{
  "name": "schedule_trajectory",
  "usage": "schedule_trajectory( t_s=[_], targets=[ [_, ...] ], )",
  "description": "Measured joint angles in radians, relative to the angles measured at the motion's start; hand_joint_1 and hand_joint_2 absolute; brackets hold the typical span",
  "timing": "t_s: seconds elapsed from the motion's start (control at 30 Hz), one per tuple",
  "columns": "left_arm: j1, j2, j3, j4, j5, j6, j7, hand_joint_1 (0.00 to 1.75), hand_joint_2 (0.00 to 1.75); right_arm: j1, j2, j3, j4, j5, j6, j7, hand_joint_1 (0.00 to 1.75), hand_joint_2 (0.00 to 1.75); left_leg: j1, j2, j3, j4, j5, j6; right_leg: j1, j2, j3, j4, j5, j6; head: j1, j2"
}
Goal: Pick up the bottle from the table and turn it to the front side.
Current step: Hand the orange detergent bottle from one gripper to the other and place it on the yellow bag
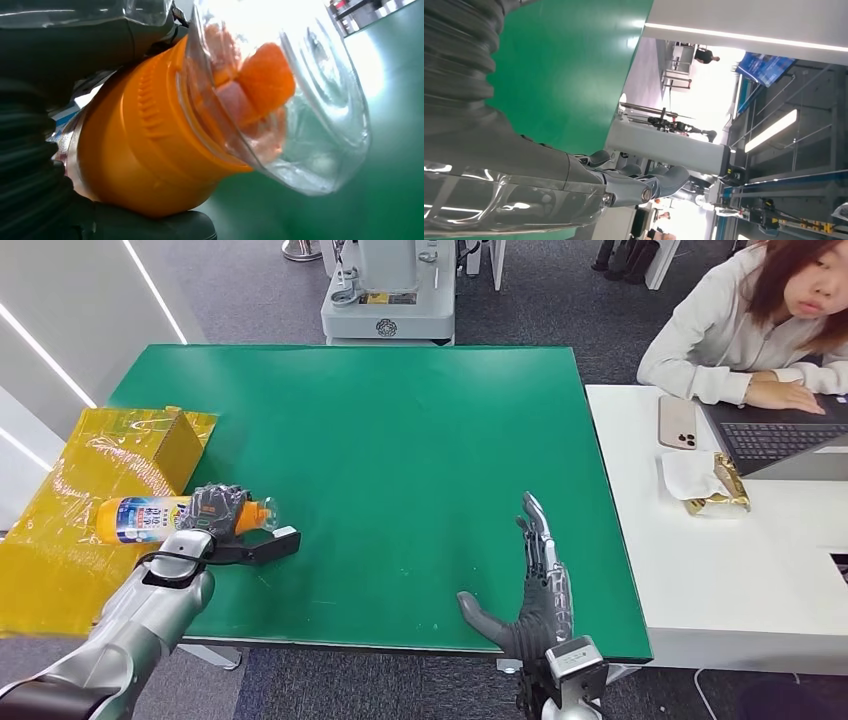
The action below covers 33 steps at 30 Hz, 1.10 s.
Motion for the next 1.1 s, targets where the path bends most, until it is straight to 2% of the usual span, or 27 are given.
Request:
schedule_trajectory(
  t_s=[0.23,0.53,0.57,0.67,0.7,1.1],
  targets=[
    [0.004,-0.017,0.0,0.0,-0.008,-0.013,-0.113,1.75,1.75,-0.004,0.0,0.0,0.0,-0.001,0.008,-0.008,0.0,1.75,0.0,-0.001,0.0,0.0,0.0,0.0,0.0,0.0,0.0,0.0,0.0,0.0,0.0,0.0],
    [-0.004,-0.048,0.0,0.0,-0.008,-0.037,-0.125,1.75,1.75,-0.014,0.0,-0.004,0.0,0.0,0.009,0.001,0.0,1.75,0.0,-0.001,0.001,0.0,0.001,-0.001,0.0,-0.001,0.001,0.0,0.0,0.0,0.0,0.0],
    [-0.004,-0.048,0.0,0.0,-0.008,-0.037,-0.125,1.42,1.75,-0.014,0.0,-0.005,0.0,0.0,0.009,0.001,0.0,1.75,0.0,-0.001,0.001,0.0,0.001,-0.001,0.0,-0.001,0.001,0.0,0.0,0.0,0.0,0.0],
    [-0.006,-0.051,0.0,0.0,-0.009,-0.045,-0.112,0.11,1.75,-0.014,0.0,-0.007,-0.001,0.0,0.007,0.002,0.0,1.75,0.0,-0.001,0.001,0.0,0.001,-0.001,0.0,-0.001,0.001,0.0,0.0,0.0,0.0,0.0],
    [-0.008,-0.052,0.0,0.0,-0.008,-0.054,-0.103,0.0,1.75,-0.013,0.0,-0.008,-0.002,0.001,0.006,0.003,0.0,1.75,0.0,-0.001,0.001,0.0,0.001,-0.001,0.0,-0.001,0.001,0.0,0.0,0.0,0.0,0.0],
    [-0.021,-0.06,0.0,0.0,0.007,-0.064,-0.051,0.0,1.75,0.026,0.003,-0.037,-0.046,0.046,0.014,0.03,0.0,1.75,0.0,-0.001,0.001,0.0,0.001,-0.001,0.0,0.0,0.001,0.0,0.0,0.0,0.0,0.0]
  ],
)
